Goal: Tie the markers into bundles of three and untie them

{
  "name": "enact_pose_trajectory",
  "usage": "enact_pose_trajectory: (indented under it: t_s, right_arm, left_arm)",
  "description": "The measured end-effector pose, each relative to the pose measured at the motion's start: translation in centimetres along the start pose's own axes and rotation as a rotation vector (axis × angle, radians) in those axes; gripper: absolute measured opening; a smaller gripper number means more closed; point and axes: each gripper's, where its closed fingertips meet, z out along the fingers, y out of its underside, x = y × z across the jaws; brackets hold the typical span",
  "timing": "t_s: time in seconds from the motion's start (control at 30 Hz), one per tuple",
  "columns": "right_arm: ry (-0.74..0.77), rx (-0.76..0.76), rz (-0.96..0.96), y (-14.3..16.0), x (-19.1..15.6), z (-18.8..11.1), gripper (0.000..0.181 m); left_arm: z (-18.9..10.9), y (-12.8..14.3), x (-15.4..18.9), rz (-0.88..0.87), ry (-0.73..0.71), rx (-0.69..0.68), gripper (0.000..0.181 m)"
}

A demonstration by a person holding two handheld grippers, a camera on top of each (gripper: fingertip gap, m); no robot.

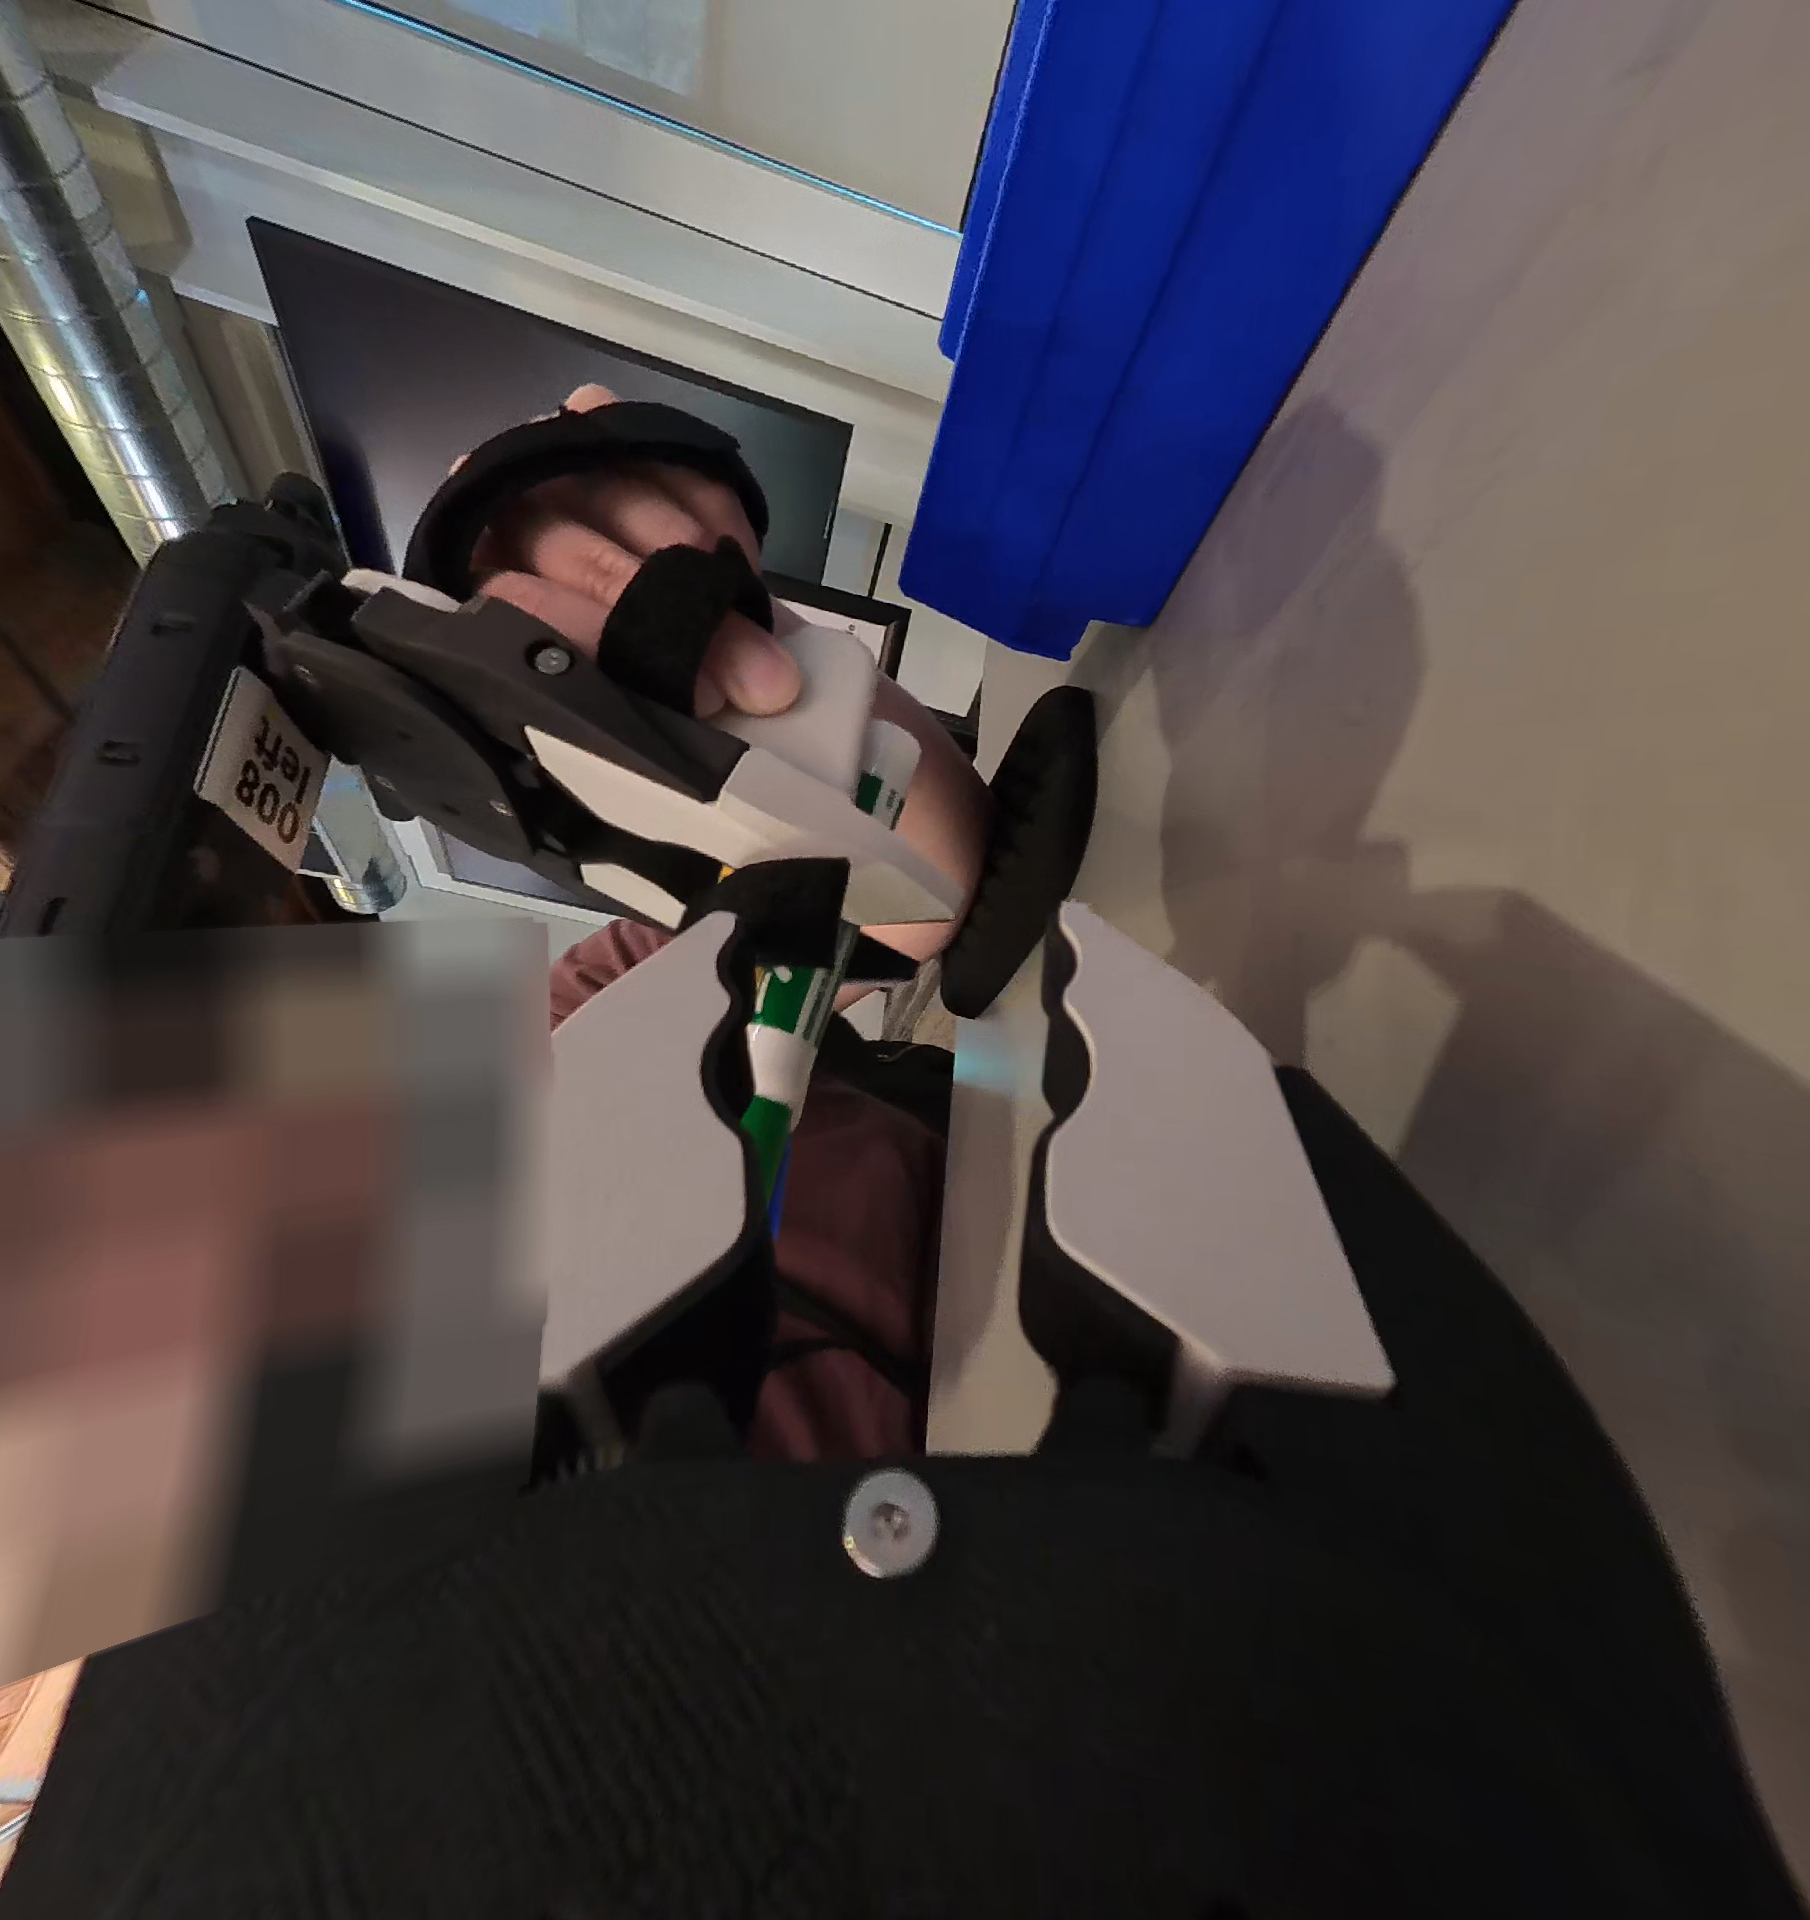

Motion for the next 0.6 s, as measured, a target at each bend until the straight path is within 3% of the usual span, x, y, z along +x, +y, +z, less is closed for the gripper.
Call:
enact_pose_trajectory:
  t_s: [0.6]
  right_arm:
    - [0.075, 0.039, -0.02, -0.8, 1.3, -0.9, 0.059]
  left_arm:
    - [0.2, 0.3, 0.0, -0.016, 0.015, -0.009, 0.038]
